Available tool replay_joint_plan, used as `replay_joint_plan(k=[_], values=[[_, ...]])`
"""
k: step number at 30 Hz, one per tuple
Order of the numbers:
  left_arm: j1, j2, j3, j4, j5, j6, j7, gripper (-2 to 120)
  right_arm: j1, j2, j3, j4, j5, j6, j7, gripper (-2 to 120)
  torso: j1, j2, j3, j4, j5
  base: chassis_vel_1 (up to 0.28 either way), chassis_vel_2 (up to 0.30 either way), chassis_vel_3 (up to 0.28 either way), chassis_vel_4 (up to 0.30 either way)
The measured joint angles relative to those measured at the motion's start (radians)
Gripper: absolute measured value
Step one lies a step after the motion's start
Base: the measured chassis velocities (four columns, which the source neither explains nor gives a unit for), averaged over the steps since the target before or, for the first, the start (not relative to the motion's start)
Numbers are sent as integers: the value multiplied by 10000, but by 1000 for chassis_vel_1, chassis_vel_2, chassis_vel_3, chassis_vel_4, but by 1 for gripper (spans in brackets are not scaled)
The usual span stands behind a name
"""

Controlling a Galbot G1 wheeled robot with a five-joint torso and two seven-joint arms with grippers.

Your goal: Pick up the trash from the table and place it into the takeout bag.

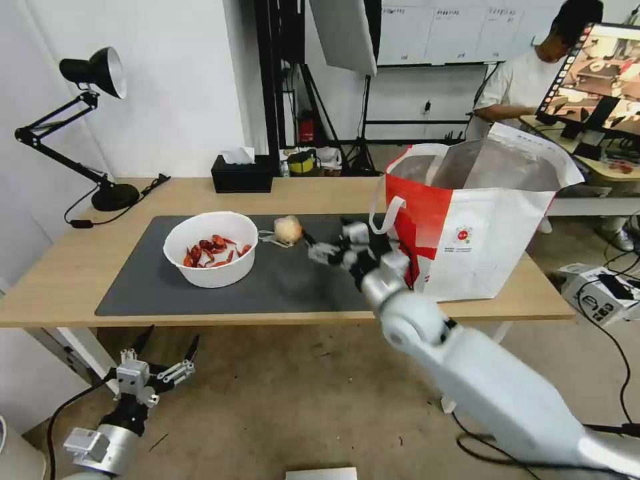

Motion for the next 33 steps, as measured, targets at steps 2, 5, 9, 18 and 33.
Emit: replay_joint_plan(k=[2,5,9,18,33], values=[[-20,19,0,19,-11,-2,0,100,320,308,-130,-484,46,-207,39,100,0,0,1,1,3,0,0,0,0],[-81,50,42,90,-17,-7,-2,100,1083,1185,-437,-1811,247,-632,275,100,0,-1,0,0,2,0,0,0,0],[-135,49,73,150,-35,-9,-2,100,1429,1743,-559,-2634,290,-947,468,100,0,-1,0,1,1,0,0,0,0],[-228,47,99,253,-151,-68,12,100,2267,3633,-345,-5567,-393,-1561,475,100,-1,0,-1,2,1,0,0,0,0],[-182,16,-25,94,-315,-182,45,100,2582,4251,-42,-7185,-761,-1882,-528,100,-2,1,-1,-1,3,0,0,0,0]])
